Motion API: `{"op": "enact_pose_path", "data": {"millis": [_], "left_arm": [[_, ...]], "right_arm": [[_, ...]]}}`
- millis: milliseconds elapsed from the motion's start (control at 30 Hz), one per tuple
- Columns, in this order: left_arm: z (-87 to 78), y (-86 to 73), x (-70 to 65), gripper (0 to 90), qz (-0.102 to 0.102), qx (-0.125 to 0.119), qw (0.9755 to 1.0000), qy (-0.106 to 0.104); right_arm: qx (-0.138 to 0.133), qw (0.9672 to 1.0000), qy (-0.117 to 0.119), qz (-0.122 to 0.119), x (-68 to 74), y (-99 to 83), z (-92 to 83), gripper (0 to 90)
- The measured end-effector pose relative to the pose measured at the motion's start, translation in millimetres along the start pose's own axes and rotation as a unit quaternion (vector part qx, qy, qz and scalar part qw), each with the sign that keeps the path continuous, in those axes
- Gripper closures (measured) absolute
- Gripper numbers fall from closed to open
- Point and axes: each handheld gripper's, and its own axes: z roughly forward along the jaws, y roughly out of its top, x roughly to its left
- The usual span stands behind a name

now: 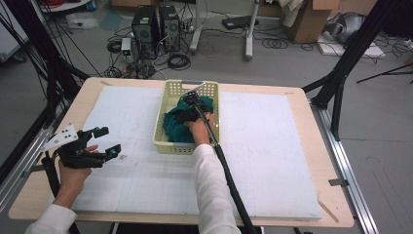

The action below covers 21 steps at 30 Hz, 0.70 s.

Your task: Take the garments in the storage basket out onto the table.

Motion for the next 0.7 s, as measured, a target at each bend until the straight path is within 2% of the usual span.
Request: {"op": "enact_pose_path", "data": {"millis": [333, 467, 700], "left_arm": [[-0.1, 0.0, 0.0, 13.1, -0.001, -0.001, 1.0000, 0.001], [-0.1, -0.1, 0.6, 13.1, 0.000, 0.000, 1.0000, 0.000], [-0.9, -0.1, 1.3, 13.1, 0.000, 0.000, 1.0000, 0.003]], "right_arm": [[0.008, 0.9999, 0.007, -0.001, 3.1, 0.8, -2.6, 61.4], [0.012, 0.9999, 0.008, 0.004, 5.0, 0.9, -4.2, 67.0], [0.019, 0.9995, 0.016, 0.018, 5.2, 1.9, -7.5, 70.5]]}}
